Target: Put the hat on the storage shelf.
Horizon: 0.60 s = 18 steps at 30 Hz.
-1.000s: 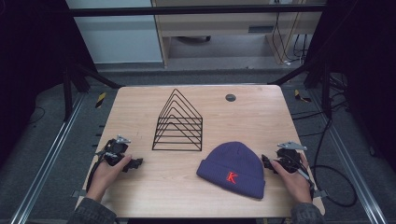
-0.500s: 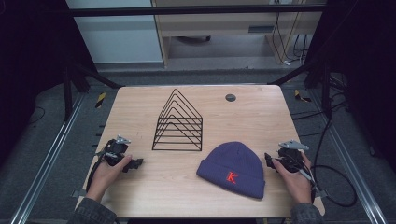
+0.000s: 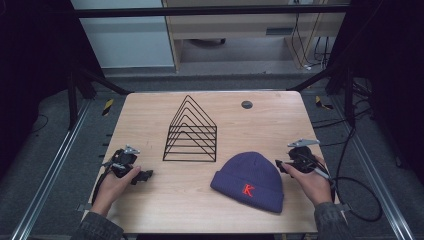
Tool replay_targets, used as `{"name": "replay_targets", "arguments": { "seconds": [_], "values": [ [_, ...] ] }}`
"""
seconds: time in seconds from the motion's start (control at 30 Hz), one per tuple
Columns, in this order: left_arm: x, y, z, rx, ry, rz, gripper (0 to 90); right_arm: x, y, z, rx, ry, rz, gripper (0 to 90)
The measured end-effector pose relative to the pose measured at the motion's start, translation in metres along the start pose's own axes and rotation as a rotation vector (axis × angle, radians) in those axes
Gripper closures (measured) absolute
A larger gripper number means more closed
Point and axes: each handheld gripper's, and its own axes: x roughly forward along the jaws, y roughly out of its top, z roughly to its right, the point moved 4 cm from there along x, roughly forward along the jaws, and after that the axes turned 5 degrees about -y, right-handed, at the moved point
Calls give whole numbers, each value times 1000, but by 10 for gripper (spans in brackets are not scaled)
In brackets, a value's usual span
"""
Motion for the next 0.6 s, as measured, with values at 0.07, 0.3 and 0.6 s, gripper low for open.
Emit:
{"name": "replay_targets", "arguments": {
  "seconds": [0.07, 0.3, 0.6],
  "values": [
    [0, 0, 0, -1, 0, -4, 0, 2, 9, -4, -2, 21, -9, 411],
    [1, 1, 0, -10, -3, 1, 0, 14, 39, -23, -54, 79, -30, 485],
    [1, 1, -1, -2, -2, 4, 0, 35, 47, -44, -35, 131, -73, 505]
  ]
}}
